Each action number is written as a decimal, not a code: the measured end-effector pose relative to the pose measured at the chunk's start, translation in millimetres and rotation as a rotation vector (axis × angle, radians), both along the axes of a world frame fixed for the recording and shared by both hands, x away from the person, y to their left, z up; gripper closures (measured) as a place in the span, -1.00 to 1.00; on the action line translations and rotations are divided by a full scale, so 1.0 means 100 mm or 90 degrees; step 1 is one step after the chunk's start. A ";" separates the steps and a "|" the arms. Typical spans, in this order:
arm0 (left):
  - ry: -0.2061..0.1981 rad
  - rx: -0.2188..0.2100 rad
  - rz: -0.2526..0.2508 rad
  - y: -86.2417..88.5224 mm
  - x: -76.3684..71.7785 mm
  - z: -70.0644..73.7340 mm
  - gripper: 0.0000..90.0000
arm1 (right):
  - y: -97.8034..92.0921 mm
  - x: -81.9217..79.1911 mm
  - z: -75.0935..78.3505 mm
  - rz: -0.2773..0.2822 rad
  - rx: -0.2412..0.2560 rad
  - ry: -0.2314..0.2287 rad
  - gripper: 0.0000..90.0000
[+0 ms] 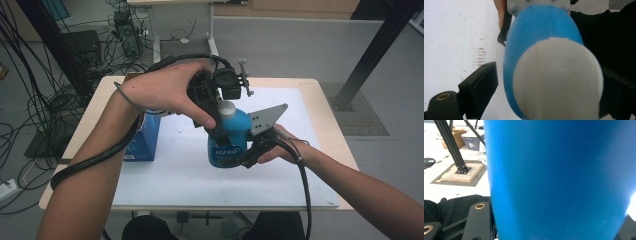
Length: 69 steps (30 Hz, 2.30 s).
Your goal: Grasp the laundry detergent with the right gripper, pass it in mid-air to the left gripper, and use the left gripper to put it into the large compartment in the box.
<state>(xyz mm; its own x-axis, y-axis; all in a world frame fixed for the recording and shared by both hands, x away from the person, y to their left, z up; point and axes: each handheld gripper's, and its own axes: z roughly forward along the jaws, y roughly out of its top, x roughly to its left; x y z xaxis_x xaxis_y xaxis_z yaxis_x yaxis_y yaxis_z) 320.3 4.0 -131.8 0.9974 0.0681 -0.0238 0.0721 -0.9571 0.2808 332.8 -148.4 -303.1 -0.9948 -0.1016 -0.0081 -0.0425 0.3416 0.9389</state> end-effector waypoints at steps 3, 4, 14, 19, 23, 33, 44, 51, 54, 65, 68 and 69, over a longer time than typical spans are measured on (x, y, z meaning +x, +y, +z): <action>-0.001 -0.001 -0.002 0.00 0.00 0.00 -0.74 | 0.00 0.00 0.00 0.000 0.000 0.000 -0.10; -0.001 0.000 -0.002 0.00 0.00 0.00 -0.74 | 0.00 0.00 0.00 0.001 -0.001 0.001 -0.10; 0.001 0.003 -0.004 0.01 -0.01 0.01 -0.74 | 0.01 0.00 0.00 -0.002 -0.001 -0.002 -0.10; 0.001 0.002 -0.001 0.01 -0.01 0.01 -0.74 | 0.01 0.01 0.00 -0.001 -0.002 -0.002 -0.10; 0.003 0.003 -0.002 0.01 -0.01 0.00 -0.74 | 0.01 0.01 0.00 0.001 -0.001 0.000 -0.10; 0.000 0.005 -0.006 0.00 -0.01 0.01 -0.74 | 0.01 0.02 -0.01 -0.002 -0.002 0.001 -0.10; 0.001 0.008 -0.008 0.00 -0.03 0.02 -0.74 | 0.02 0.01 -0.01 -0.002 0.001 0.002 -0.10; 0.000 0.009 -0.007 0.01 -0.03 0.02 -0.74 | 0.02 0.01 -0.01 -0.001 0.000 0.000 -0.10; 0.000 0.008 -0.006 0.01 -0.03 0.02 -0.74 | 0.02 0.01 -0.01 0.000 0.000 0.000 -0.10; -0.002 0.013 -0.008 0.01 -0.04 0.04 -0.74 | 0.03 0.01 -0.01 0.000 0.000 0.000 -0.10; -0.002 0.015 -0.009 0.01 -0.04 0.04 -0.74 | 0.03 0.01 -0.01 0.000 0.001 0.002 -0.10; -0.001 0.016 -0.009 0.01 -0.04 0.04 -0.74 | 0.03 0.01 -0.01 0.001 0.001 0.002 -0.10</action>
